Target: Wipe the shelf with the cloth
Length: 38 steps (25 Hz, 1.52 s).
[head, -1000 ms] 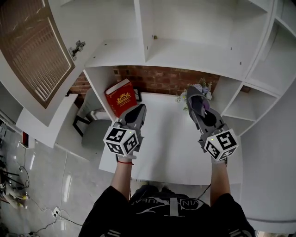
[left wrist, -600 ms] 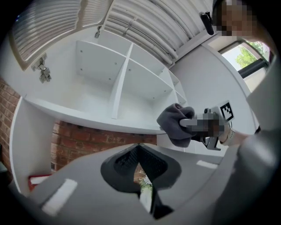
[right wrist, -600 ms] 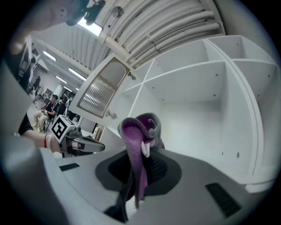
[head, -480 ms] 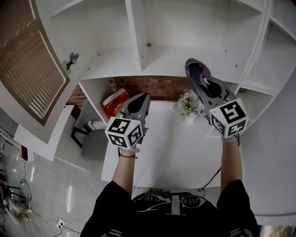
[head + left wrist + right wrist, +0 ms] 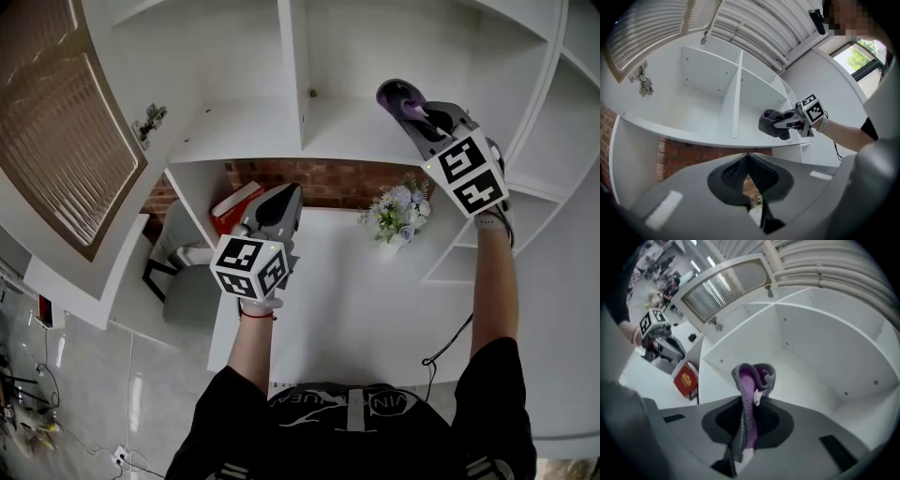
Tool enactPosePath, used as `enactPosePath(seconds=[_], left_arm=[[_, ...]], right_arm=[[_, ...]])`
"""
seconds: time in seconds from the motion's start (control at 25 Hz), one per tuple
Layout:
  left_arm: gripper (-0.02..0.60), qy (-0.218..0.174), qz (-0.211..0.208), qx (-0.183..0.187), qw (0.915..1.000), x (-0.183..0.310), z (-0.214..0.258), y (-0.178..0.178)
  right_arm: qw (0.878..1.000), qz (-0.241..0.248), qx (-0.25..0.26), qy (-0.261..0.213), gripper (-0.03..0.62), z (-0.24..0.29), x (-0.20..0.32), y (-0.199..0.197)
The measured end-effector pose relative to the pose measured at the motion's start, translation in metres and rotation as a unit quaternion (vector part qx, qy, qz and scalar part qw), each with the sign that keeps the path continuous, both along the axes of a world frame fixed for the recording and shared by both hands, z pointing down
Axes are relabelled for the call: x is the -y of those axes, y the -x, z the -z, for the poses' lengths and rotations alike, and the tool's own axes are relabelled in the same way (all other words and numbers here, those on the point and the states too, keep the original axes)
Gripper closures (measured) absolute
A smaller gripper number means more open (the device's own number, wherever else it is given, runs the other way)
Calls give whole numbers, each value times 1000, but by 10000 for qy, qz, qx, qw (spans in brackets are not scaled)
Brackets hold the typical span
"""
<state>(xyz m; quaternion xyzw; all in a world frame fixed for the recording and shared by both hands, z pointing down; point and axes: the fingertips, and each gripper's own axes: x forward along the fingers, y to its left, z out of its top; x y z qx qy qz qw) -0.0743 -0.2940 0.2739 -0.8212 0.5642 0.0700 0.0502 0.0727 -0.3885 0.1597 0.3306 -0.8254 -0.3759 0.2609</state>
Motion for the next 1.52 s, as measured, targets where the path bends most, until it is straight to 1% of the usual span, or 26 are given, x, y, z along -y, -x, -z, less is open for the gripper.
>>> enactPosePath(seconds=[0.04, 0.08, 0.12, 0.16, 0.2, 0.24, 0.28, 0.32, 0.4, 0.6, 0.8, 0.96, 1.04, 1.24, 1.4, 1.52], left_arm=[[571, -13, -11, -18, 10000, 1, 0, 1], [571, -16, -22, -34, 10000, 1, -1, 3], [571, -10, -31, -42, 10000, 2, -3, 4], [571, 0, -37, -47, 10000, 2, -4, 6], [571, 12, -42, -51, 10000, 3, -5, 8], [571, 26, -46, -58, 10000, 3, -6, 10], [571, 40, -49, -66, 10000, 3, -8, 11], [571, 52, -49, -73, 9999, 3, -9, 13], [571, 65, -42, -82, 9999, 3, -10, 16], [571, 35, -31, -114, 9999, 1, -11, 23], [571, 47, 21, -118, 9999, -7, -12, 33], [571, 51, 225, -98, 9997, -15, -14, 45], [571, 59, 292, -97, 9995, -18, -15, 50], [571, 125, 325, -59, 9994, -19, -18, 54], [571, 140, 289, -12, 9995, -17, -19, 52], [571, 154, 290, -1, 9995, -16, -21, 52]], right_arm=[[9993, -155, -345, 0, 545, -6, 9, 0], [9974, -264, -659, 141, 544, -16, 16, 0], [9947, -291, -893, 417, 544, -28, 21, 1], [9917, -220, -1002, 772, 545, -39, 23, 4], [9888, -73, -971, 1136, 543, -47, 21, 9], [9860, 98, -832, 1444, 543, -51, 19, 15], [9836, 240, -658, 1661, 543, -53, 16, 21], [9821, 323, -521, 1781, 543, -54, 14, 27], [9810, 372, -482, 1843, 540, -56, 12, 36], [9762, 580, -830, 1915, 540, -63, 7, 64], [9652, 1048, -988, 2181, 540, -66, -8, 104], [9546, 1481, -993, 2387, 540, -66, -24, 132], [9516, 1573, -997, 2443, 542, -66, -28, 138], [9497, 1561, -967, 2537, 543, -65, -27, 139], [9578, 1229, -954, 2418, 543, -64, -12, 143], [9602, 1033, -1058, 2370, 543, -66, 0, 146]])
